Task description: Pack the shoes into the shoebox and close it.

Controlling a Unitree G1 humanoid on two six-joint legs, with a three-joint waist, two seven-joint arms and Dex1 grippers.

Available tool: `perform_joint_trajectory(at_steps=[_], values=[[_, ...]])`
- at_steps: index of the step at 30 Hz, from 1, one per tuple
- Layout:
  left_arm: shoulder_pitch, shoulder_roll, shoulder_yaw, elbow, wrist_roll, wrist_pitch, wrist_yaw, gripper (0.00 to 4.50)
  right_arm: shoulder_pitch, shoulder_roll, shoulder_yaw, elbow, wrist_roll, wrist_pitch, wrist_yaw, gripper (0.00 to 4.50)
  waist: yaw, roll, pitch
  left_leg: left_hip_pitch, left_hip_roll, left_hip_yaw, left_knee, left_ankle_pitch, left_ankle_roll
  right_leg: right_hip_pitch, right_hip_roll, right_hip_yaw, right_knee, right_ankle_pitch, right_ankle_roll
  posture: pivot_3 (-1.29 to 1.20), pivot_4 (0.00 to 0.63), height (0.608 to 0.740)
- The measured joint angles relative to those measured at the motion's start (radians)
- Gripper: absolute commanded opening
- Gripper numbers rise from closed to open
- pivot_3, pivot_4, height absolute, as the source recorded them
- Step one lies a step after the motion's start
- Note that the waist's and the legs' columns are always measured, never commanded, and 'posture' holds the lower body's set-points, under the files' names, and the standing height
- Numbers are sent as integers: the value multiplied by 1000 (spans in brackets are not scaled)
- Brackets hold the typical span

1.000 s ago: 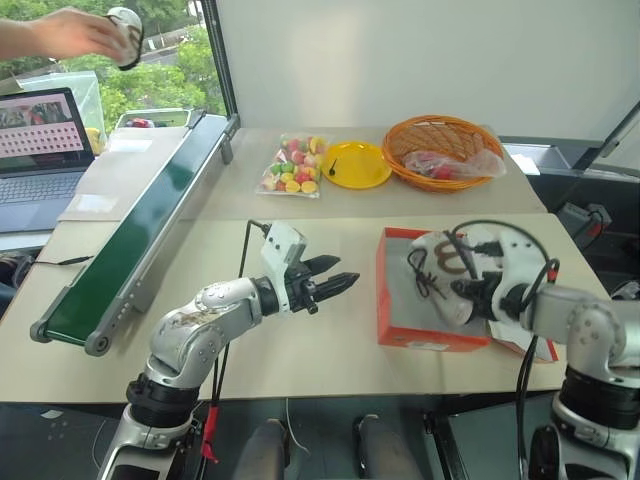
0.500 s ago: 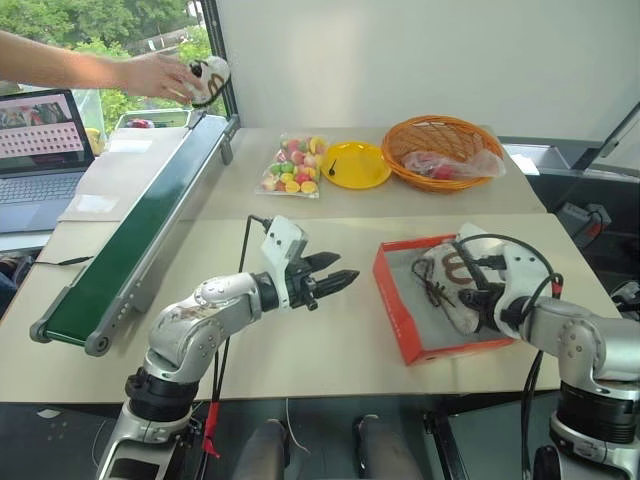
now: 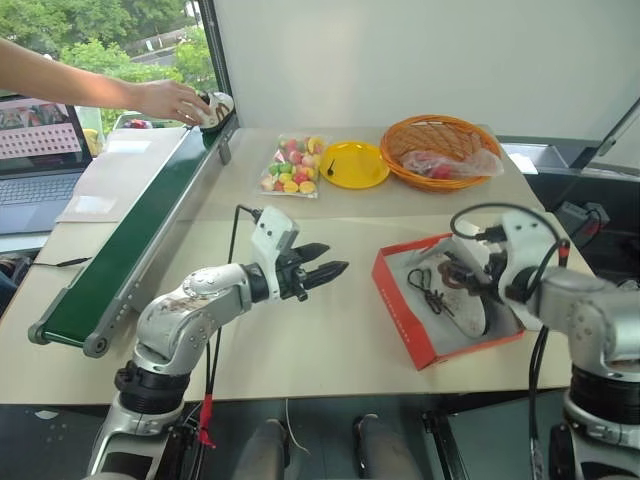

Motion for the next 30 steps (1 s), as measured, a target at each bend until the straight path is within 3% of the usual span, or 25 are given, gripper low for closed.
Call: perform_joint_trajectory(at_steps=[4,7,10,13,23,30], values=[[-1,6,12,14,9,-1,-6,2679,-96,-20,14,-33,85,23,104,4483,-1,0,0,0,0,0,0,0,0,0,0,0,-1,-1,2,0,150,740],[-10,12,40,42,36,-5,13,2679,-160,-17,39,-28,154,-73,216,4483,-2,0,0,0,0,0,0,0,0,0,0,0,0,-1,2,0,150,740],[-23,18,75,70,78,-21,60,3385,-183,-21,93,-16,168,-239,337,4500,-2,0,0,0,0,0,0,0,0,0,0,-1,-1,-1,2,0,150,740],[-30,35,139,105,106,-21,105,4464,-184,-9,168,32,169,-366,428,4500,-5,0,0,0,0,0,0,0,0,0,0,-1,0,-1,2,0,150,740],[86,81,338,38,181,-12,285,4464,-283,175,338,302,123,-694,596,4500,-1,0,0,0,0,-1,0,0,0,-1,-1,-1,1,2,-2,0,150,740],[126,80,368,-41,206,15,358,4464,-311,254,439,429,39,-844,666,4500,1,0,0,1,0,-1,0,0,0,-2,0,-2,2,2,-3,0,150,740]])
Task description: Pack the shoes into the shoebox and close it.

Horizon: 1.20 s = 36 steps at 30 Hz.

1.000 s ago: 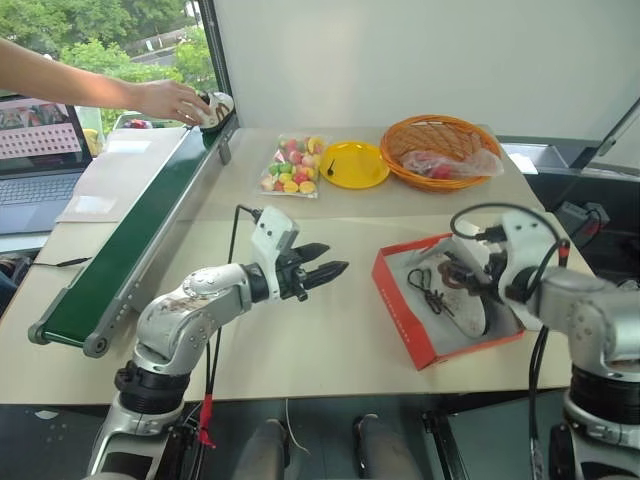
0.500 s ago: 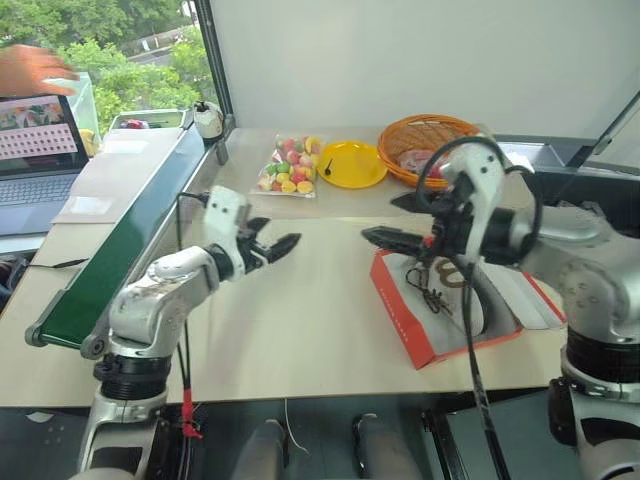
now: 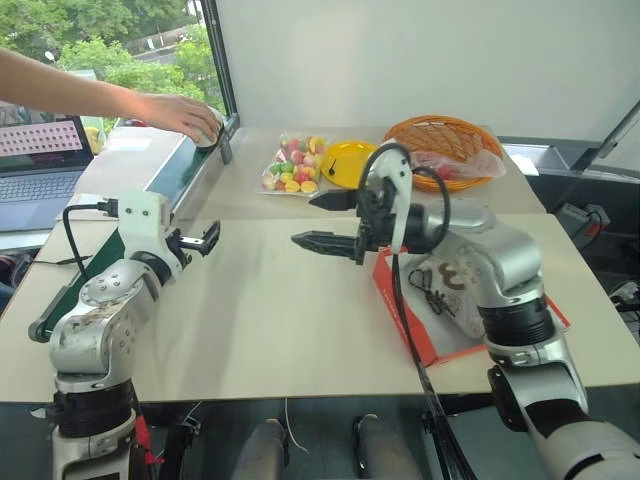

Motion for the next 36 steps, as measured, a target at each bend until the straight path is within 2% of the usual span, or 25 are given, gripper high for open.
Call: perform_joint_trajectory(at_steps=[9,15,24,32,36], values=[[1,7,46,-42,7,36,33,4464,-23,63,21,65,-41,-64,19,4500,-8,0,0,1,0,0,0,0,0,0,0,0,0,0,-1,0,150,740],[7,28,128,39,61,-21,55,4464,-23,99,28,70,-40,-103,53,4500,-8,0,0,1,1,0,-1,0,0,-1,0,0,1,1,-1,0,150,740],[66,30,223,260,84,-262,-6,4464,-9,127,27,82,-37,-114,65,4500,-6,0,0,1,1,1,-1,0,-1,-1,0,-1,1,1,-2,0,150,740],[67,54,236,499,84,-474,-133,4464,23,129,31,71,-45,-114,32,4500,-6,0,0,1,1,1,-1,0,-1,-1,0,-2,1,1,-2,0,150,740],[51,69,233,614,87,-537,-176,4464,30,116,58,63,-96,-114,-3,4500,-6,0,0,1,2,1,-1,0,-1,-1,0,-2,1,1,-2,0,150,740]])
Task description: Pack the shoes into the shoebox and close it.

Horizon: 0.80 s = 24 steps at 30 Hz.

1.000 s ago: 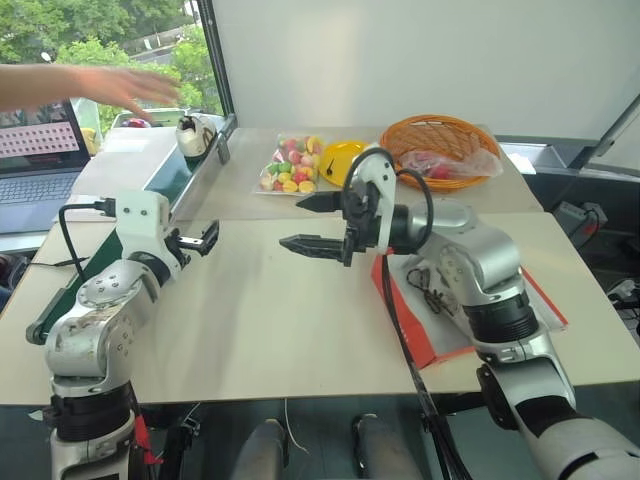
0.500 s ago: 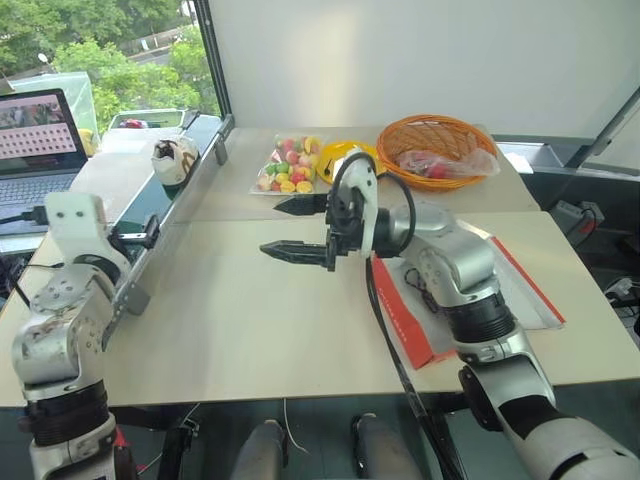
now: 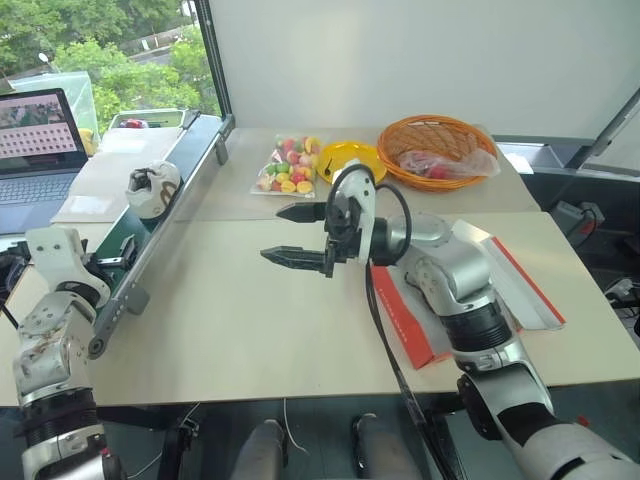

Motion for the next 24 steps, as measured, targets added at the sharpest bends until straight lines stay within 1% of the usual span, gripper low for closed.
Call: perform_joint_trajectory(at_steps=[3,9,15,17,18,20,21,23,24], values=[[-19,13,-12,63,1,-37,-26,4464,18,-22,25,7,-58,0,-33,4500,0,0,0,0,0,0,0,0,0,0,0,0,0,0,0,0,150,740],[-46,18,-40,133,1,-88,-70,4464,34,-22,35,24,-136,0,-102,4500,0,0,0,0,0,0,0,0,0,0,0,0,0,0,0,0,150,740],[-89,34,-52,245,20,-128,-66,4464,70,-27,36,22,-149,14,-121,4500,0,0,0,0,0,0,0,0,0,0,0,0,0,0,0,0,150,740],[-104,38,-52,288,22,-132,-52,3921,70,-31,35,20,-149,18,-126,4500,4,0,0,0,0,0,0,0,0,0,0,-1,0,0,0,0,150,740],[-106,39,-52,300,22,-132,-48,3787,70,-32,35,17,-149,18,-127,4500,4,0,0,0,0,0,0,0,0,0,0,-1,0,0,0,0,150,740],[-106,39,-52,311,20,-146,-46,2978,70,-38,34,14,-152,21,-129,4500,5,0,0,0,0,0,0,0,0,0,0,-1,0,0,0,0,150,740],[-106,39,-52,311,19,-149,-47,2681,70,-39,32,14,-153,23,-132,4500,7,0,0,1,0,0,0,0,0,0,0,-1,1,0,0,0,150,740],[-107,39,-51,309,16,-153,-48,2175,70,-40,31,14,-154,26,-135,4500,10,0,0,2,0,0,0,0,0,1,0,-1,1,0,0,0,150,740],[-107,38,-51,304,15,-153,-46,2058,70,-40,30,13,-154,28,-136,4500,11,0,0,2,0,0,0,0,0,2,0,-1,1,0,0,0,150,740]])
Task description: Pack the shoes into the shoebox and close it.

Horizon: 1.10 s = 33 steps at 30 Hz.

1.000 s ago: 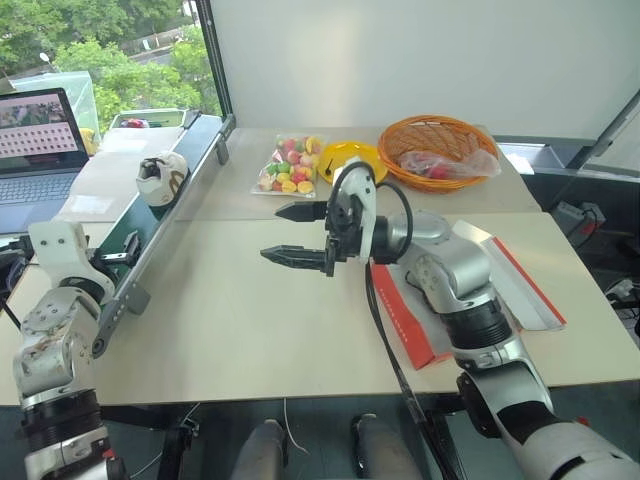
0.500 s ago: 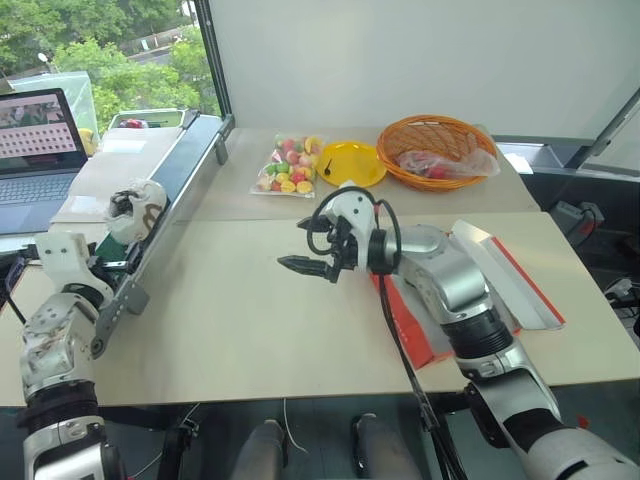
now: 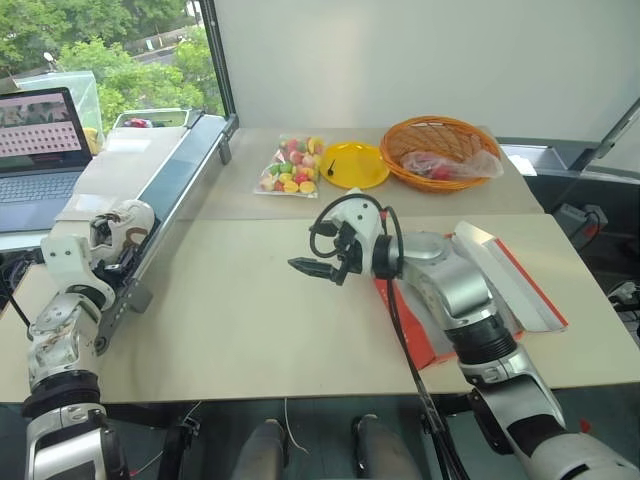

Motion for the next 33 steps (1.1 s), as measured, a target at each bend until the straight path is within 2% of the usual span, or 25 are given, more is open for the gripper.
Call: perform_joint_trajectory(at_steps=[2,7,17,21,27,33], values=[[4,-9,-1,-26,0,10,13,1817,0,0,-1,-1,0,8,-2,4500,2,0,0,0,0,0,0,0,0,0,0,0,0,0,0,0,150,740],[20,-54,-17,-167,-2,39,52,1817,-1,23,-28,-2,23,48,-17,4500,0,-1,0,-4,0,0,0,0,0,-3,0,0,-1,0,0,0,150,740],[-113,-119,-82,-566,-39,166,170,1817,-90,186,-280,21,213,196,-183,4500,-8,-1,0,-3,0,0,0,0,0,-2,0,0,-1,1,-1,0,150,740],[-143,-214,-154,-649,-46,238,223,1817,-133,237,-417,50,322,312,-296,4500,-8,-1,0,-4,0,0,0,0,0,-3,0,0,-1,1,-1,0,150,740],[-178,-319,-222,-723,-61,295,274,1817,-141,252,-474,53,389,378,-364,4500,-13,-1,0,-4,0,0,0,0,0,-3,1,0,-1,1,-1,0,150,740],[-178,-447,-300,-773,-63,341,330,1817,-163,252,-477,75,410,380,-381,4500,-12,-1,0,-4,0,0,0,0,0,-2,1,1,-1,1,-1,0,150,740]])
